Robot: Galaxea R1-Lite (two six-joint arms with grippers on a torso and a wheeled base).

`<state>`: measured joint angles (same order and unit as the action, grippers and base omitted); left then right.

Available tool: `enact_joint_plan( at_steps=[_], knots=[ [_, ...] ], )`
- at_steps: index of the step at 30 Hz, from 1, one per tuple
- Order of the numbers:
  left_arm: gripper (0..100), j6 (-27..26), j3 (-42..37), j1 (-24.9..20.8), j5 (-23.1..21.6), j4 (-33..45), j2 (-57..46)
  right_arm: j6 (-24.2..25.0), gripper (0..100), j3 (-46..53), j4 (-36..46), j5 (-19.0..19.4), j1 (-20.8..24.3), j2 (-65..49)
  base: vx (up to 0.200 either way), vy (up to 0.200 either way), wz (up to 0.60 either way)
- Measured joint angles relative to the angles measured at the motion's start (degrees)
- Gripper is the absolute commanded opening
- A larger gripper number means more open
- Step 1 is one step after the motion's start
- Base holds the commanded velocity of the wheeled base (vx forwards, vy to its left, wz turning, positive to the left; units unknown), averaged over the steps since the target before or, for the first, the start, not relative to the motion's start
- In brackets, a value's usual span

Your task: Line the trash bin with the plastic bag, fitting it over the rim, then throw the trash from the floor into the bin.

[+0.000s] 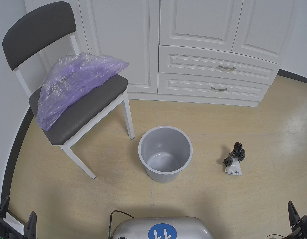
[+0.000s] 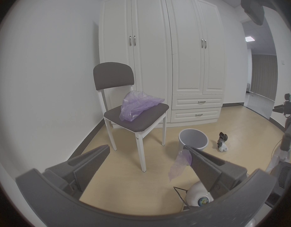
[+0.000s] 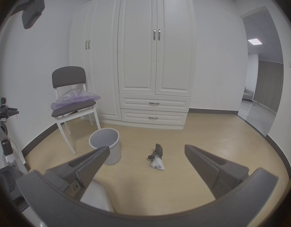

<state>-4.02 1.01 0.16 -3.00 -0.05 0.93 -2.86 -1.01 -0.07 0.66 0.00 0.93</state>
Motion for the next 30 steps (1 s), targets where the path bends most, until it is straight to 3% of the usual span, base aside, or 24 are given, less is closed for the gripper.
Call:
enact_joint_plan(
  at_steps=[12,21,24,30],
  knots=[
    [100,3.71,0.0,0.05,2.54,-0.68,0.0,2.84,100,0.0,-0.48,-0.9,-0.11,0.0,0.0,0.0,0.0],
    [100,14.71,0.02,-0.06,4.11,-17.36,0.0,4.04,100,0.0,-0.55,-1.61,0.0,0.0,0.0,0.0,0.0],
    [100,13.98,0.02,-0.06,4.61,-17.76,0.0,3.9,100,0.0,-0.52,-1.72,0.0,0.0,0.0,0.0,0.0],
    [100,6.67,-0.02,-0.06,5.18,-9.63,0.0,3.19,100,0.0,-1.48,-0.99,0.0,0.0,0.0,0.0,0.0]
  ],
)
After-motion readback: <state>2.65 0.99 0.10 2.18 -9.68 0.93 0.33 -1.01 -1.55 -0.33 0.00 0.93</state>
